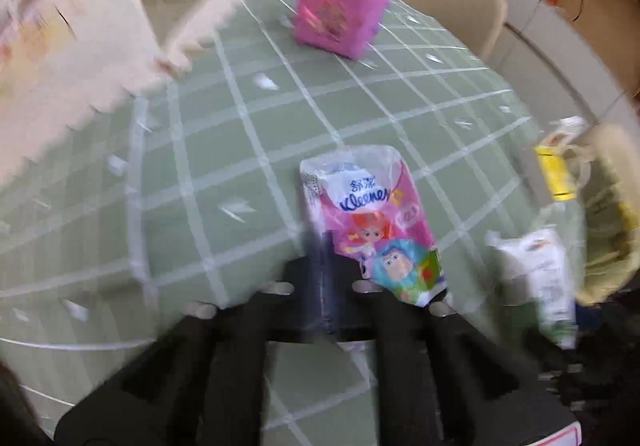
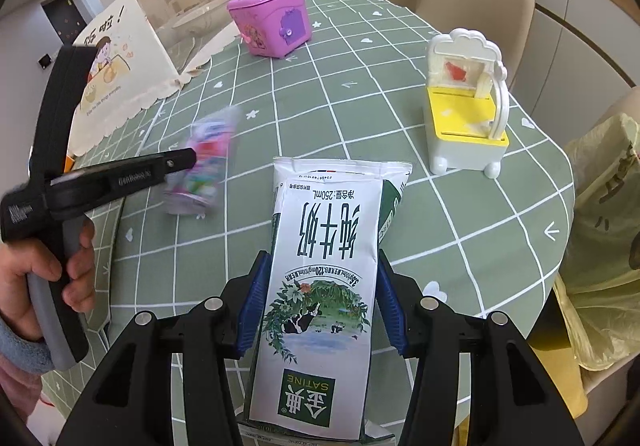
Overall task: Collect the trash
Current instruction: 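Grasp the pink Kleenex tissue pack with the left tool while the right tool holds the milk pouch, then carry the Kleenex pack in the left tool while the right tool carries the milk pouch to the bin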
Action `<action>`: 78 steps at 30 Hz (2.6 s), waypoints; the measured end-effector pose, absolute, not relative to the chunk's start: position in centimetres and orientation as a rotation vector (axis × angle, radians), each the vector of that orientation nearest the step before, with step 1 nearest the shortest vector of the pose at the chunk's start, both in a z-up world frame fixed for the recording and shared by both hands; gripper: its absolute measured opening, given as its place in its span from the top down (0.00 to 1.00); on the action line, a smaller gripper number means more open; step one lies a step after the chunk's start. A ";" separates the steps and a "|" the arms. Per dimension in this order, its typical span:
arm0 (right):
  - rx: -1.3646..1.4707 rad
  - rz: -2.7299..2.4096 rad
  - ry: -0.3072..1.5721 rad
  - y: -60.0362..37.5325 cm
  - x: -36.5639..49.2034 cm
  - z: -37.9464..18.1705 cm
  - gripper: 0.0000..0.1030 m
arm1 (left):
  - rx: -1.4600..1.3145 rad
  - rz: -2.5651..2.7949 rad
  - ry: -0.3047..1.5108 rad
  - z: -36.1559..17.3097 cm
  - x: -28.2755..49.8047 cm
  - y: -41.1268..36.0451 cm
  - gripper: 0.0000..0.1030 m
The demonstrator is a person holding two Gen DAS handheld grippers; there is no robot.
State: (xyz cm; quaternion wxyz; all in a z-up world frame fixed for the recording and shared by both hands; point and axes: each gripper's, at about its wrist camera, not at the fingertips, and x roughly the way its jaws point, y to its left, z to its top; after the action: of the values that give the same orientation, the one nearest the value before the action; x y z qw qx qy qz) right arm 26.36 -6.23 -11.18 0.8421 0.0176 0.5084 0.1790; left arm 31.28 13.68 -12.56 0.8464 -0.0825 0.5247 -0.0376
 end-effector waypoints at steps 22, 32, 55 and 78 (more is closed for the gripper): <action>-0.051 0.423 1.061 -4.6 28.0 -10.4 0.53 | -0.276 -0.149 1.033 -9.2 30.1 17.2 1.00; -0.024 0.420 1.043 -5.6 29.2 -9.7 0.53 | -0.300 -0.150 1.043 -9.0 30.3 17.6 1.00; 0.036 0.241 0.860 -14.8 26.2 -0.7 0.53 | -0.215 -0.461 0.885 1.4 31.5 6.8 1.00; 0.158 -0.252 0.808 -36.9 22.9 2.1 0.53 | -0.178 -0.976 1.085 -3.0 37.6 -22.3 1.00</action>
State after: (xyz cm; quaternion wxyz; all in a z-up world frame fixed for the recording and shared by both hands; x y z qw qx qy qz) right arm 22.93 -36.91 2.12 0.9088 0.0766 0.3914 -0.1222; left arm 37.58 -22.26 -3.04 0.7419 -0.0814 0.4948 -0.4451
